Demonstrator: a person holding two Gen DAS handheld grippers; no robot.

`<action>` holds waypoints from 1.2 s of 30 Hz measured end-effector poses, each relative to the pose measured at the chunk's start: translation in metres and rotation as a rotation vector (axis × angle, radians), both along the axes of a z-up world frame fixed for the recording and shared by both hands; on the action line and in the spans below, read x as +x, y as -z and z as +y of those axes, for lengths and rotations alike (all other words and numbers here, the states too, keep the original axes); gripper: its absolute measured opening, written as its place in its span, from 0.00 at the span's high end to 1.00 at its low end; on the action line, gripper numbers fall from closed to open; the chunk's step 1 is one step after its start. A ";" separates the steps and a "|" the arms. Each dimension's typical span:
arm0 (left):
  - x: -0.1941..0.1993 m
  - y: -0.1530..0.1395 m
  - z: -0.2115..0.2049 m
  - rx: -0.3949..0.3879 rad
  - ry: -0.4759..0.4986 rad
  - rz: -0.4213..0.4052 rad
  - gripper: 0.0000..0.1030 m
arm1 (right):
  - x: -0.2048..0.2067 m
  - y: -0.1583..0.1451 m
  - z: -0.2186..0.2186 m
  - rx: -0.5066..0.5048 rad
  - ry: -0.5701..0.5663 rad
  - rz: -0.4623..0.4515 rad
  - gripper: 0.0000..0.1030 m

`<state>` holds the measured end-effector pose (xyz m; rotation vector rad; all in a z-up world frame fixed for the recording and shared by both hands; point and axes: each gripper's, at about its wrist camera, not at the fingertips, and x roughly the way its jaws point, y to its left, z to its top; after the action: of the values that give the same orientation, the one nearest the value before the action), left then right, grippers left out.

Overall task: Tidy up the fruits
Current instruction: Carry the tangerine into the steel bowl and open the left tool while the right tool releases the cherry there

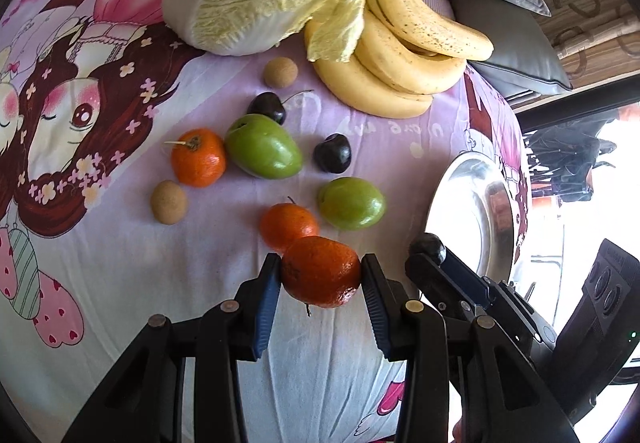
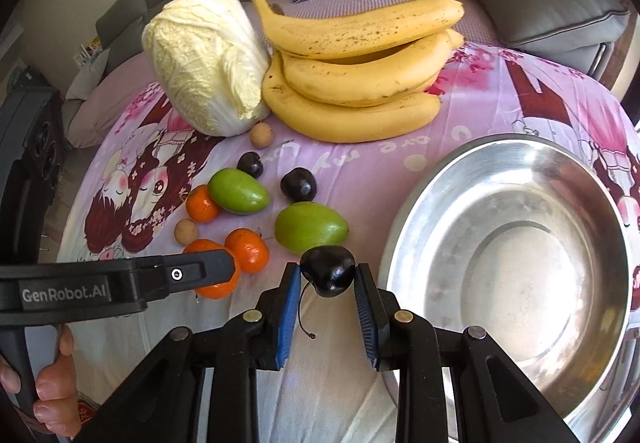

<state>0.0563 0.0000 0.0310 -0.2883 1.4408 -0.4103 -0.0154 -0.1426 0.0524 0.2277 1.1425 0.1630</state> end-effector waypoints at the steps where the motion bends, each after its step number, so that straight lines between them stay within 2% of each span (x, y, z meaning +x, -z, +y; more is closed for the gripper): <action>1: 0.000 -0.002 -0.005 0.005 0.015 -0.002 0.59 | -0.001 -0.001 -0.006 -0.001 0.015 -0.001 0.71; 13: 0.000 -0.015 -0.088 -0.007 0.142 -0.033 0.59 | -0.014 0.004 -0.091 -0.013 0.214 0.003 0.71; 17: 0.000 -0.016 -0.112 -0.011 0.165 -0.043 0.59 | -0.016 0.002 -0.107 -0.031 0.256 -0.008 0.71; 25: -0.001 -0.017 -0.140 0.001 0.186 -0.081 0.59 | -0.020 0.010 -0.128 -0.016 0.307 0.006 0.71; 36: -0.001 0.002 -0.165 0.049 0.218 -0.052 0.59 | -0.029 0.024 -0.156 -0.018 0.374 0.040 0.71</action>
<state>0.0558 -0.1653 0.0290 -0.0798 1.4342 -0.5544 -0.0440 -0.2989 0.0288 0.4253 1.1203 -0.1834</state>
